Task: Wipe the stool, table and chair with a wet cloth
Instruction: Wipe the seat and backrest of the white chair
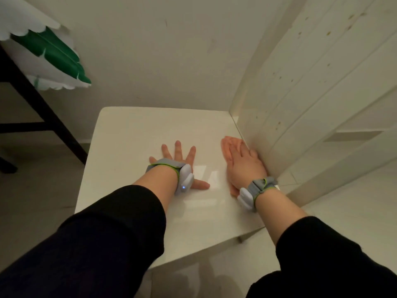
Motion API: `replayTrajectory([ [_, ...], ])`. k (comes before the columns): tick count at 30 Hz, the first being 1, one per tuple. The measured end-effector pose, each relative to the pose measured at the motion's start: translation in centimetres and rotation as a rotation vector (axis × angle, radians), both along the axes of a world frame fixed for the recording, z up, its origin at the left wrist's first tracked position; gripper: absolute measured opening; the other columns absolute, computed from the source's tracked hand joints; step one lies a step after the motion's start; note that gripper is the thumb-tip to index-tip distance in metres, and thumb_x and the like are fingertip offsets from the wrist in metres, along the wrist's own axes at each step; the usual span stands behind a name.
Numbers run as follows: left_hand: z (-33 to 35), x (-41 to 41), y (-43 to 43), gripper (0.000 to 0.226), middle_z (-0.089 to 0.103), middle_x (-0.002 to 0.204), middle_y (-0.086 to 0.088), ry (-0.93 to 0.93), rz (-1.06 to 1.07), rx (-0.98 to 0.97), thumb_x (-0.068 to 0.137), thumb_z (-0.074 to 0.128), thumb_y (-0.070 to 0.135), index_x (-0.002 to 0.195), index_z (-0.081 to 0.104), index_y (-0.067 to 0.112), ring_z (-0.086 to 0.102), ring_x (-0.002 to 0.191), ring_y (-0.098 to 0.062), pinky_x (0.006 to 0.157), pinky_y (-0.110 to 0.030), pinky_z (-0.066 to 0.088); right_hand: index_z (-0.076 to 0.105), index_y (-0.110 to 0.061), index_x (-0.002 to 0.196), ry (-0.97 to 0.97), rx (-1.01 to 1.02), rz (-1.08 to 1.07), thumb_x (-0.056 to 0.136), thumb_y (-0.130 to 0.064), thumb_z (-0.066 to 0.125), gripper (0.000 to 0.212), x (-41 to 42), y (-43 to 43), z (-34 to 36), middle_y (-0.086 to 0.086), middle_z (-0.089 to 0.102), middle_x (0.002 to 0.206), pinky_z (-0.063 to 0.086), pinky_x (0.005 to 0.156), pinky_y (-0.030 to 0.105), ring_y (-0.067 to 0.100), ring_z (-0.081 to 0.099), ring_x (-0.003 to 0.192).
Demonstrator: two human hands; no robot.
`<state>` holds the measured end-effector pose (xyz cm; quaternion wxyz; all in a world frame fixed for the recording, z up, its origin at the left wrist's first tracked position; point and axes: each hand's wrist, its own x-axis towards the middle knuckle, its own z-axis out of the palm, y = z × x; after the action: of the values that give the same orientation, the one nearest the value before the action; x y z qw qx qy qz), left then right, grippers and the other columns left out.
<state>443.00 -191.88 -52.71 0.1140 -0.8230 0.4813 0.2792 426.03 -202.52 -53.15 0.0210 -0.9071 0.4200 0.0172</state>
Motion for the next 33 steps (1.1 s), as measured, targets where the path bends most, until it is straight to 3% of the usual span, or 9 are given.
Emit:
replayTrajectory([
  [5, 0.2, -0.5, 0.5, 0.131, -0.036, 0.151, 0.003, 0.020, 0.016, -0.061, 0.033, 0.038, 0.098, 0.136, -0.025, 0.048, -0.027, 0.139, -0.042, 0.099, -0.074, -0.004, -0.005, -0.024, 0.151, -0.073, -0.052, -0.016, 0.094, -0.017, 0.027, 0.066, -2.9, 4.6, -0.9, -0.004, 0.008, 0.159, 0.012, 0.116, 0.036, 0.022, 0.003, 0.147],
  [9, 0.7, -0.4, 0.5, 0.095, -0.022, 0.157, 0.005, 0.072, 0.101, -0.140, 0.071, 0.046, 0.076, 0.144, -0.005, 0.046, -0.021, 0.142, -0.038, 0.104, -0.071, 0.000, -0.001, -0.033, 0.150, -0.235, 0.045, -0.152, 0.095, -0.022, 0.024, 0.062, -1.5, 8.6, -0.9, -0.003, 0.005, 0.160, 0.018, 0.116, 0.039, 0.017, 0.002, 0.147],
  [14, 3.4, -0.3, 0.2, 0.052, 0.017, 0.156, -0.010, 0.070, 0.088, -0.217, 0.098, 0.035, 0.033, 0.146, 0.024, 0.016, 0.009, 0.144, -0.029, 0.117, -0.042, 0.006, 0.006, -0.037, 0.150, -0.270, 0.000, 0.135, 0.098, -0.030, 0.025, 0.056, -0.3, 12.7, -0.8, -0.007, 0.014, 0.159, 0.019, 0.117, 0.038, 0.013, 0.005, 0.147],
  [17, 3.9, -0.2, 1.0, 0.042, 0.026, 0.151, -0.013, 0.063, 0.069, -0.240, 0.101, 0.027, 0.016, 0.141, 0.035, 0.007, 0.020, 0.140, -0.030, 0.115, -0.044, 0.018, 0.015, -0.035, 0.150, -0.263, -0.065, 0.358, 0.100, -0.027, 0.028, 0.052, -2.8, 11.3, -0.3, -0.012, 0.022, 0.156, 0.016, 0.116, 0.028, 0.011, 0.012, 0.146],
  [19, 3.9, 0.3, 1.8, 0.041, 0.031, 0.149, -0.010, 0.072, 0.073, -0.237, 0.101, 0.023, 0.019, 0.138, 0.037, 0.008, 0.026, 0.137, -0.029, 0.112, -0.047, 0.024, 0.009, -0.038, 0.149, -0.238, -0.073, 0.295, 0.100, -0.024, 0.026, 0.054, -4.8, 8.8, -0.2, -0.017, 0.016, 0.157, 0.011, 0.115, 0.026, 0.010, 0.008, 0.147],
  [23, 3.6, 1.4, 3.3, 0.021, 0.047, 0.125, -0.015, 0.039, 0.125, -0.291, 0.095, 0.029, 0.010, 0.105, 0.047, 0.005, 0.042, 0.118, -0.032, 0.101, -0.044, 0.037, 0.002, -0.034, 0.150, -0.196, -0.051, -0.028, 0.097, -0.021, 0.023, 0.059, -4.7, 5.8, -1.1, -0.012, 0.009, 0.159, 0.003, 0.117, 0.027, 0.014, 0.005, 0.147],
  [25, 3.5, 2.1, 4.0, 0.022, 0.047, 0.123, -0.013, 0.004, 0.158, -0.275, 0.089, 0.032, 0.004, 0.105, 0.047, 0.007, 0.042, 0.118, -0.032, 0.099, -0.042, 0.038, -0.002, -0.035, 0.150, -0.176, -0.010, -0.134, 0.096, -0.024, 0.020, 0.060, -2.8, 5.8, -1.3, -0.005, 0.006, 0.160, 0.009, 0.119, 0.035, 0.020, 0.005, 0.147],
  [28, 3.2, 3.2, 5.4, 0.038, 0.045, 0.136, -0.010, 0.022, 0.224, -0.314, 0.091, 0.035, 0.004, 0.126, 0.047, 0.009, 0.044, 0.124, -0.031, 0.103, -0.037, 0.038, 0.005, -0.036, 0.148, -0.210, 0.056, -0.233, 0.095, -0.030, 0.027, 0.058, 0.8, 7.4, -1.1, 0.001, 0.003, 0.160, 0.018, 0.114, 0.046, 0.025, 0.008, 0.146],
  [33, 3.8, 5.1, 6.9, 0.052, 0.038, 0.149, -0.009, 0.079, 0.392, -0.458, 0.094, 0.037, 0.007, 0.145, 0.033, 0.017, 0.038, 0.135, -0.029, 0.108, -0.033, 0.032, 0.014, -0.028, 0.148, -0.199, 0.061, -0.021, 0.095, -0.034, 0.031, 0.056, 6.7, 13.7, -0.4, 0.012, 0.006, 0.159, 0.017, 0.112, 0.049, 0.033, 0.009, 0.144],
])
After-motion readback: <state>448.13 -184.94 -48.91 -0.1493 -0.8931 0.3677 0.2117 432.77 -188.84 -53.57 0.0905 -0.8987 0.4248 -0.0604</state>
